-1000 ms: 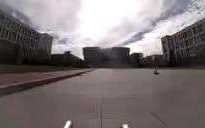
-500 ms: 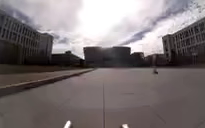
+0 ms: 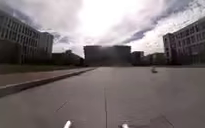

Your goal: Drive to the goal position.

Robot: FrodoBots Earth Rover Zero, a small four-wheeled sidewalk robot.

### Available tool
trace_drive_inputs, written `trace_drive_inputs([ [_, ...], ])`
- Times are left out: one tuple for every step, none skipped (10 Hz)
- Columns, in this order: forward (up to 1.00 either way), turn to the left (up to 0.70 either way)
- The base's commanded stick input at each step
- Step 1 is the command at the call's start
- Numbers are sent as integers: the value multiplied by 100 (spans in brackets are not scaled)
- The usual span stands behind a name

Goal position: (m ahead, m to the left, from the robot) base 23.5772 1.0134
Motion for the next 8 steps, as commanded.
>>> trace_drive_inputs([
  [100, 0],
  [100, 0],
  [100, 0],
  [100, 0],
  [100, 0],
  [100, 0],
  [100, 0],
  [100, 0],
])
